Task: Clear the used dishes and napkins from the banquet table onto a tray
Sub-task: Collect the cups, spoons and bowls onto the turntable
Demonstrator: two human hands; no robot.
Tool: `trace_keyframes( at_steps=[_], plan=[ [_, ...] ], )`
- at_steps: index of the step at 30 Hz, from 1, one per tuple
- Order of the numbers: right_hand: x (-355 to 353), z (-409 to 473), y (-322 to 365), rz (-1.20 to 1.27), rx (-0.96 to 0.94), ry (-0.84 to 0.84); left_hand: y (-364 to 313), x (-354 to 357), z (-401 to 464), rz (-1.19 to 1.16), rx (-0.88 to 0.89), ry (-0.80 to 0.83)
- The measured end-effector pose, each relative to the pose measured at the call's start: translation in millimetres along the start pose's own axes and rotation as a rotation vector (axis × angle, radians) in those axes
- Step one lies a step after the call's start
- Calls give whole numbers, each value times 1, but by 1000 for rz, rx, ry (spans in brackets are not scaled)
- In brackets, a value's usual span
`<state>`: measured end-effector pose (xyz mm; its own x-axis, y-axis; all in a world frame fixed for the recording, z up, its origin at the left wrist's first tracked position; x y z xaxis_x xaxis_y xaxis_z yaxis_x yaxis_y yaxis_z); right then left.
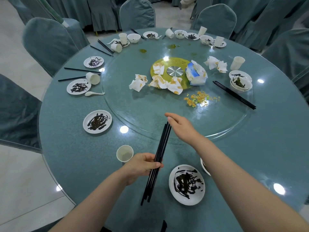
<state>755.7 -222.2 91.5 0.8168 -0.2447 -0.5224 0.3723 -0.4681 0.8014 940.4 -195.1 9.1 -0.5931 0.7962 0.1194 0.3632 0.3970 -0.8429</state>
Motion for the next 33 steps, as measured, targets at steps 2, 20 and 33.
trace_keyframes(
  at_steps=[2, 20, 33],
  plan=[
    [5, 0, -2, -78, -15, 14, 1, -3, -1, 23, 0, 0],
    [36, -9, 11, -108, -106, -6, 17, -19, 1, -29, -17, -21],
    [23, 18, -3, 344, 47, -129, -25, -30, 27, -39, 43, -33]
  ],
)
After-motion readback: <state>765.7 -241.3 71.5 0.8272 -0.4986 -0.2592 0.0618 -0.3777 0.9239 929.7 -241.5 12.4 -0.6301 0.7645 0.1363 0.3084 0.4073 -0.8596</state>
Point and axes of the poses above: each hand's wrist, its own z-axis towards the middle knuckle, its own x-axis out of the palm, y = z × x, the point moved 10 cm from there along z, towards the middle knuckle, and after that the axes turned 7 degrees about x, right-handed, at the moved point
